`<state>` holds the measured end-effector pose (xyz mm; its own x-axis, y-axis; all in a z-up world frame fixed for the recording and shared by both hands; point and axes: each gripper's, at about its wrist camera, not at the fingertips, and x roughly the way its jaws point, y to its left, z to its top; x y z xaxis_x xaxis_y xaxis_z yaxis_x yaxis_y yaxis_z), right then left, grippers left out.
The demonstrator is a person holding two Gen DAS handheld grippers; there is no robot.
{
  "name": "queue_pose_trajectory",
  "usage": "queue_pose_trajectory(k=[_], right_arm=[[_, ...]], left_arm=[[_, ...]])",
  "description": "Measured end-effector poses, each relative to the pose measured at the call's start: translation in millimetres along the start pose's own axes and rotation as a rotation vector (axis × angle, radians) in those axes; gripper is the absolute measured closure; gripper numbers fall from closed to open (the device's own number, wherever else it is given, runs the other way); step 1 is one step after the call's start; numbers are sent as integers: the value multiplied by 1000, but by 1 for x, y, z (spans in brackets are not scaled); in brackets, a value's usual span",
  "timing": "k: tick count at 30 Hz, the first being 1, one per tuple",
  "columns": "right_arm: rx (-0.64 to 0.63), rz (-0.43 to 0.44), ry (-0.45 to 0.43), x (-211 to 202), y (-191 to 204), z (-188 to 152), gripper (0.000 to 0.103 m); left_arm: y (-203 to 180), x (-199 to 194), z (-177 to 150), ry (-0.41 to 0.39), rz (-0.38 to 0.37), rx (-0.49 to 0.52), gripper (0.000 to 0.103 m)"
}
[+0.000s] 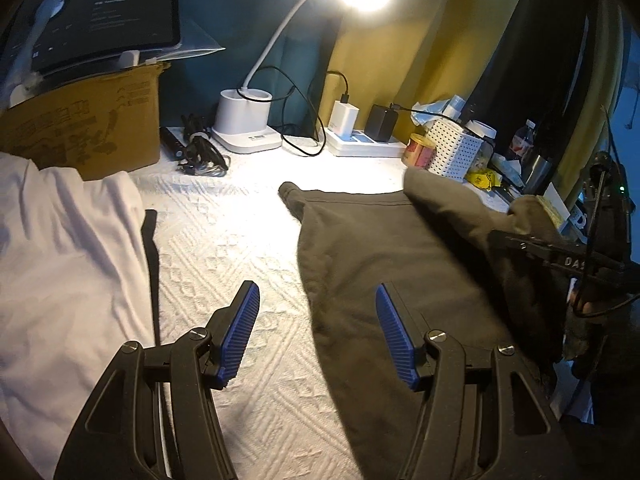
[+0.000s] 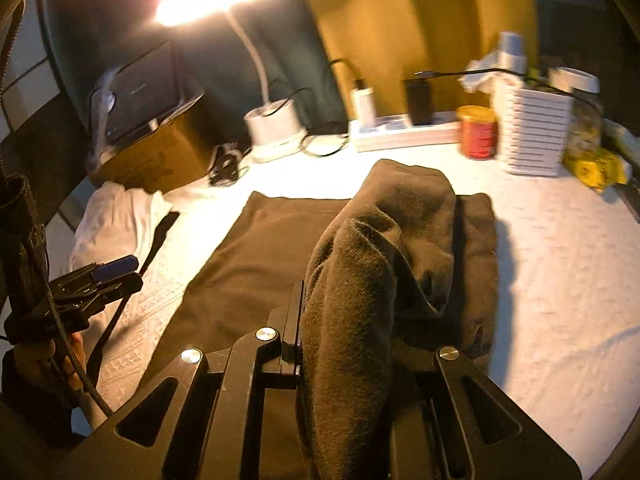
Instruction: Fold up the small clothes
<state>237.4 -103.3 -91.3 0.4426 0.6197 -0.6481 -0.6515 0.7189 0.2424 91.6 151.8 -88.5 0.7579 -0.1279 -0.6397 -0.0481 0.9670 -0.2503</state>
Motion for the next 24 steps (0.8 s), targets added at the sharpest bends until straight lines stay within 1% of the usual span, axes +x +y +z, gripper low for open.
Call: queue_pose_trajectory(k=[4, 8, 11, 14, 17, 18, 19, 20, 21, 22, 24], right_arm=[[-30, 9, 38, 22, 23, -1, 89], [-67, -22, 89, 42, 43, -9, 89], [-98, -35, 109, 47, 56, -13, 89], [-155, -3, 128, 49, 79, -18, 89], [-207, 70, 157, 54, 104, -28, 88], [-235, 91, 179, 58, 115, -33, 81], [-256, 105, 195, 61, 123, -37, 61], [-283, 123, 203, 63, 134, -43, 50], [-297, 139, 207, 63, 140, -48, 35], [-308, 154, 214, 63, 147, -51, 32], [-352, 168, 224, 57, 162, -61, 31]], left_arm=[[8, -6, -2, -4, 7, -7, 43], [16, -10, -5, -4, 16, -21, 43], [23, -13, -9, -2, 21, -36, 43], [27, -16, -12, -1, 23, -50, 43], [30, -20, -14, -2, 27, -59, 43], [32, -22, -15, -2, 30, -63, 43], [33, -23, -16, -3, 34, -68, 43], [35, -25, -16, -5, 39, -74, 43], [37, -27, -17, -8, 42, -80, 43], [39, -28, -17, -12, 43, -87, 43], [39, -29, -16, -5, 39, -78, 43]])
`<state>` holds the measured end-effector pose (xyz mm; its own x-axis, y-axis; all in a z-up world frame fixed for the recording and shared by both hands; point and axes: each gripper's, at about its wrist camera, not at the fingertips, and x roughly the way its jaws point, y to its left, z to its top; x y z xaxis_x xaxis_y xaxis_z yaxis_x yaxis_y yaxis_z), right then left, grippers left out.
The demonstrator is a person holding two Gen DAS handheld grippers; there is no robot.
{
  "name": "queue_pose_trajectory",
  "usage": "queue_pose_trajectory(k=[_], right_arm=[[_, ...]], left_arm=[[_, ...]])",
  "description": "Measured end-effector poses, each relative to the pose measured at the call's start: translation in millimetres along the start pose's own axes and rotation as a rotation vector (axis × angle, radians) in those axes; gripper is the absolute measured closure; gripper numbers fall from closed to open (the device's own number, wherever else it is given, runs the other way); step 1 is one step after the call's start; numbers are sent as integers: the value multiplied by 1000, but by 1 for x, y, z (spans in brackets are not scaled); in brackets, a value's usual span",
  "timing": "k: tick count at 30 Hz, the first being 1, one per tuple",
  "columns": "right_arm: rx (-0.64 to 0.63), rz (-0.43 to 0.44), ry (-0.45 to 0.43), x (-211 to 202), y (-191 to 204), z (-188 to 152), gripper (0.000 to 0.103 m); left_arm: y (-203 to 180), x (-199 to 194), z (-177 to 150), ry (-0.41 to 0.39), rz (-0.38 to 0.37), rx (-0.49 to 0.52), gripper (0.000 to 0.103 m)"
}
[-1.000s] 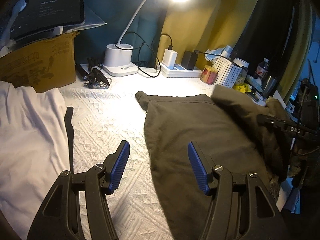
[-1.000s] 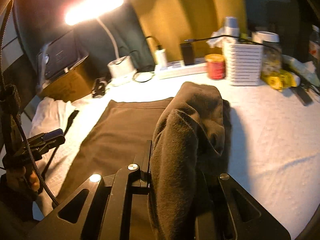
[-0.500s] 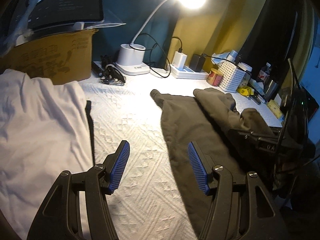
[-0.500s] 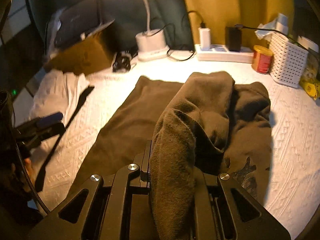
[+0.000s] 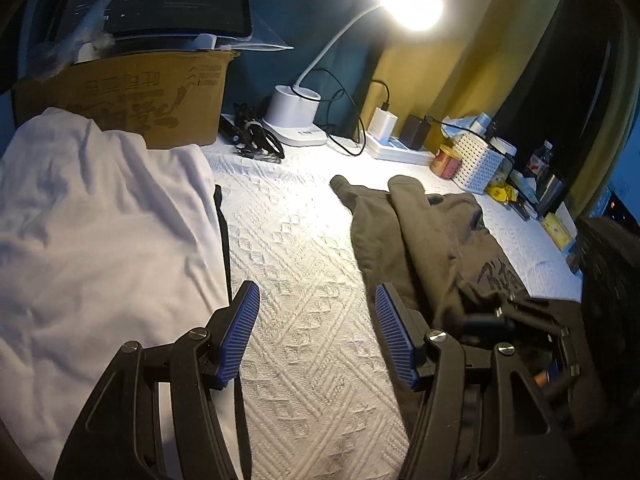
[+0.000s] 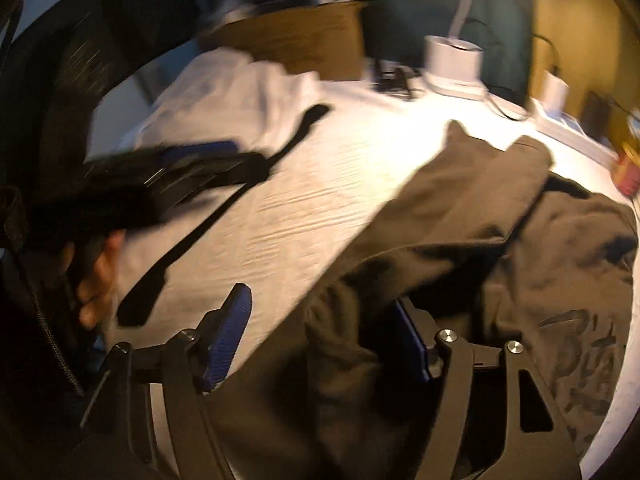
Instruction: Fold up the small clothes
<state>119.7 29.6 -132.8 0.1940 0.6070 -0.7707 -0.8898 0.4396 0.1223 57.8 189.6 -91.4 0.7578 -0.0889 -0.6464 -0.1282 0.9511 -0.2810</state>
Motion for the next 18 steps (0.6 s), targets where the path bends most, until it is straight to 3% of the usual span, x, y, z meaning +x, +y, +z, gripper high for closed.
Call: queue_pose_trajectory(k=[4, 8, 11, 18], right_arm=[[-50, 70, 1, -15, 26, -17, 31], [-65, 71, -32, -38, 31, -29, 31], [-7, 29, -92, -59, 15, -34, 31], [140, -100, -168, -87, -43, -51, 31]], left_arm=[[-7, 4, 12, 16, -6, 34, 43], [-28, 7, 28, 18, -42, 67, 42], [-55, 16, 32, 25, -67, 134, 27], [-96, 71, 32, 131, -87, 230, 28]])
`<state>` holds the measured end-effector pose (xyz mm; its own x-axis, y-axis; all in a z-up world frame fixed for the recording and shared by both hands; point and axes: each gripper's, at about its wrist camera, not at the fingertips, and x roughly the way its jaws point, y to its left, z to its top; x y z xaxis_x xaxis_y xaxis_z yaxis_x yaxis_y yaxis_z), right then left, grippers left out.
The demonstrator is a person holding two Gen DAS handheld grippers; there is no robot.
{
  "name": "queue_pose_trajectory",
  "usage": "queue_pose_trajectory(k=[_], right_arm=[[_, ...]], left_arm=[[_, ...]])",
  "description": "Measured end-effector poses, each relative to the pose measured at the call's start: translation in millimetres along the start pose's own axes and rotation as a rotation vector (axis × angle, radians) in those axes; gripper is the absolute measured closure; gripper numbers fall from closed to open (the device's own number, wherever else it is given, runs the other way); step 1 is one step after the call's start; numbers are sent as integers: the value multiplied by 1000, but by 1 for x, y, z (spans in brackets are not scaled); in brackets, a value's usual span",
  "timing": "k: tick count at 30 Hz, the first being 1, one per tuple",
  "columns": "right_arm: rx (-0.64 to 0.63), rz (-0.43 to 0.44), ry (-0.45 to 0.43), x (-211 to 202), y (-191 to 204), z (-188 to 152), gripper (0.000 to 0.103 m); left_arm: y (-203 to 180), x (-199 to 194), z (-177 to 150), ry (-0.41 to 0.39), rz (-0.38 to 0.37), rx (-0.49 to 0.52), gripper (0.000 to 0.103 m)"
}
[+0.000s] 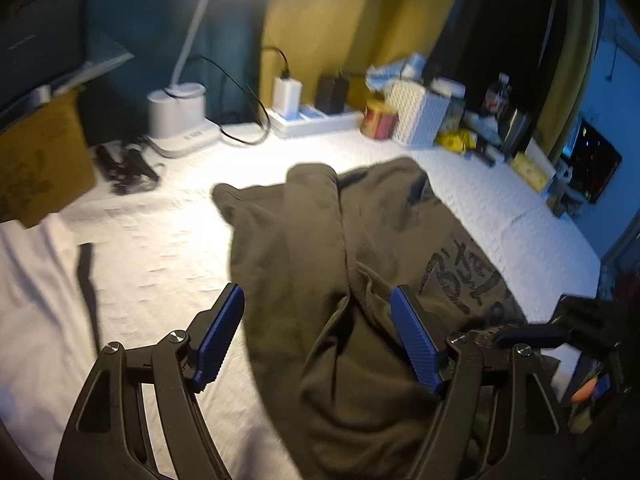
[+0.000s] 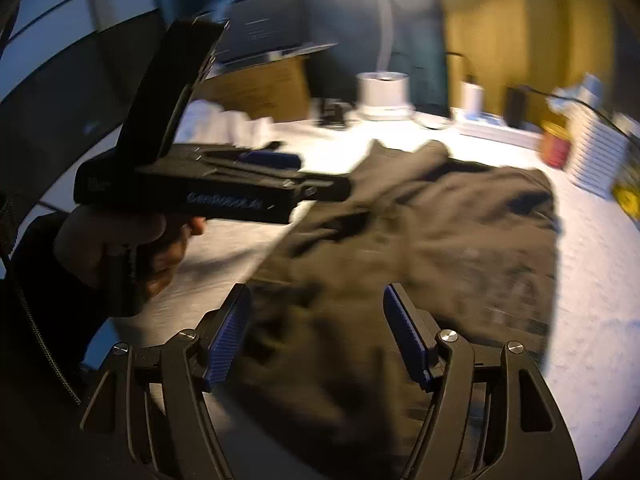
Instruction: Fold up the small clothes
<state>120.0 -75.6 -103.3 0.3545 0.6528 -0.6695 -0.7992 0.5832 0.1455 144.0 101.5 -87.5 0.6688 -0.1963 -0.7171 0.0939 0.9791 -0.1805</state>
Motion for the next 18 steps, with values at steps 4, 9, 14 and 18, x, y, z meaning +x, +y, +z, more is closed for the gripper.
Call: queue_pose_trajectory(k=[4, 9, 14, 18], right_arm=[[59, -81, -16, 4, -29, -3, 31], [121, -149, -57, 5, -63, -7, 31], [158, -180, -85, 0, -95, -8, 31], [188, -184, -107, -10, -113, -8, 31]], left_arm=[[-9, 19, 8, 50, 18, 56, 28], [-20, 41, 17, 121, 70, 149, 28], [-22, 57, 19, 163, 90, 179, 54], [-13, 56, 20, 150, 105, 132, 75]])
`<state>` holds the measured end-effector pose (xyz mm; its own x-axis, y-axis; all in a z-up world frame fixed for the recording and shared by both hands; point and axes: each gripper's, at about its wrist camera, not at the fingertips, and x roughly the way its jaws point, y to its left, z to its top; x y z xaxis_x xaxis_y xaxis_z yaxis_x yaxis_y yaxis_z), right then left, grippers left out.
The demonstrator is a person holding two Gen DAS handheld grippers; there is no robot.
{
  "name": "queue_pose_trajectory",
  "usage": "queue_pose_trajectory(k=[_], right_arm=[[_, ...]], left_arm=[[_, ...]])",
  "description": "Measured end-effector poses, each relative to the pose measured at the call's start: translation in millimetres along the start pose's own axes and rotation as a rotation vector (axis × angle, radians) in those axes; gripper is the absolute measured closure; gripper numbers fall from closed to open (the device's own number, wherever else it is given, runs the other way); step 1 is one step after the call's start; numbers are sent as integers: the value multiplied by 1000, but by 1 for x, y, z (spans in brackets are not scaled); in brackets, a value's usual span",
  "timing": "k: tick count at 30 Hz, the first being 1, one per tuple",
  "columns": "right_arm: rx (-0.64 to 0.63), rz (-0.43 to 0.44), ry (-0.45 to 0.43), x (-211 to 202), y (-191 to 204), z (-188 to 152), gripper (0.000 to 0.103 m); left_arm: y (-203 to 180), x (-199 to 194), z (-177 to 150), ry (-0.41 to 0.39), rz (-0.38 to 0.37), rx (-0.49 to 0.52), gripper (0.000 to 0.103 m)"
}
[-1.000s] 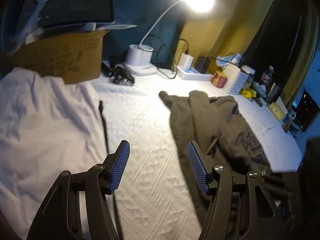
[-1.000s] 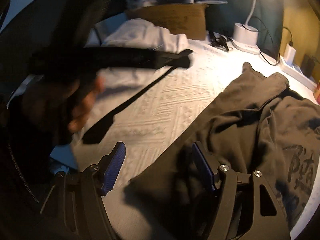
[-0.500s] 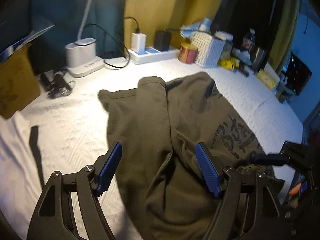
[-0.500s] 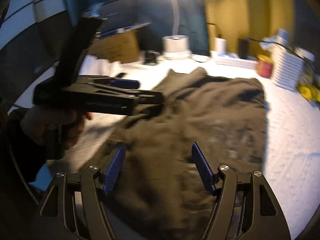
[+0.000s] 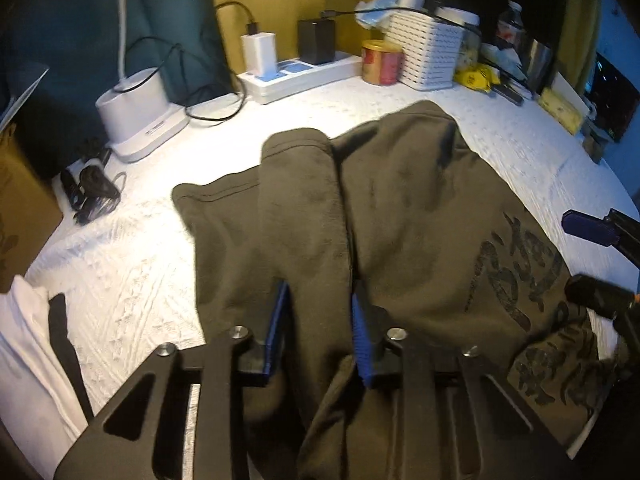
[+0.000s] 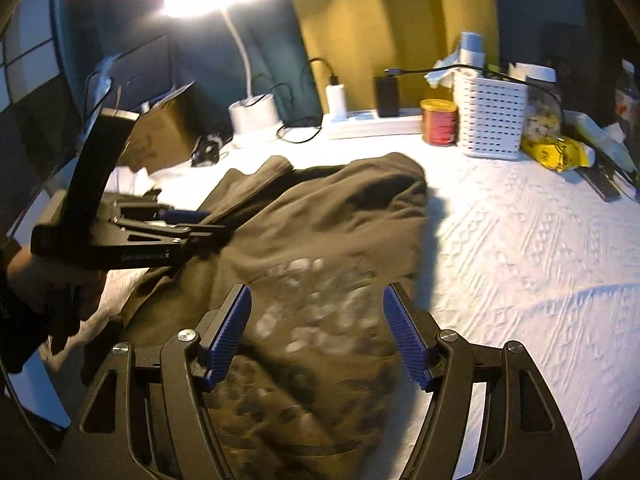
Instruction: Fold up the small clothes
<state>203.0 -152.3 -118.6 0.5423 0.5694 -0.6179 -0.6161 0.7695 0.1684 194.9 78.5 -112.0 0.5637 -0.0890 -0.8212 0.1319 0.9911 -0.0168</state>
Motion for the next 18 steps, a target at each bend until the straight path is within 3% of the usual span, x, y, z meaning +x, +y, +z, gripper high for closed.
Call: queue_pose_trajectory(k=[4, 6, 10, 13, 18], right_arm=[[15, 0, -5, 0, -9, 0, 31], [22, 4, -5, 0, -13, -1, 31], [36, 9, 3, 5, -20, -2, 31], [43, 5, 6, 8, -24, -1, 31], [47, -2, -3, 7, -26, 3, 31]], left_arm=[[8, -5, -2, -13, 37, -29, 78], [17, -9, -4, -24, 112, -46, 82], [45, -12, -6, -26, 177, -106, 82], [51, -13, -4, -38, 179, -109, 82], [49, -16, 4, -73, 113, -152, 81]])
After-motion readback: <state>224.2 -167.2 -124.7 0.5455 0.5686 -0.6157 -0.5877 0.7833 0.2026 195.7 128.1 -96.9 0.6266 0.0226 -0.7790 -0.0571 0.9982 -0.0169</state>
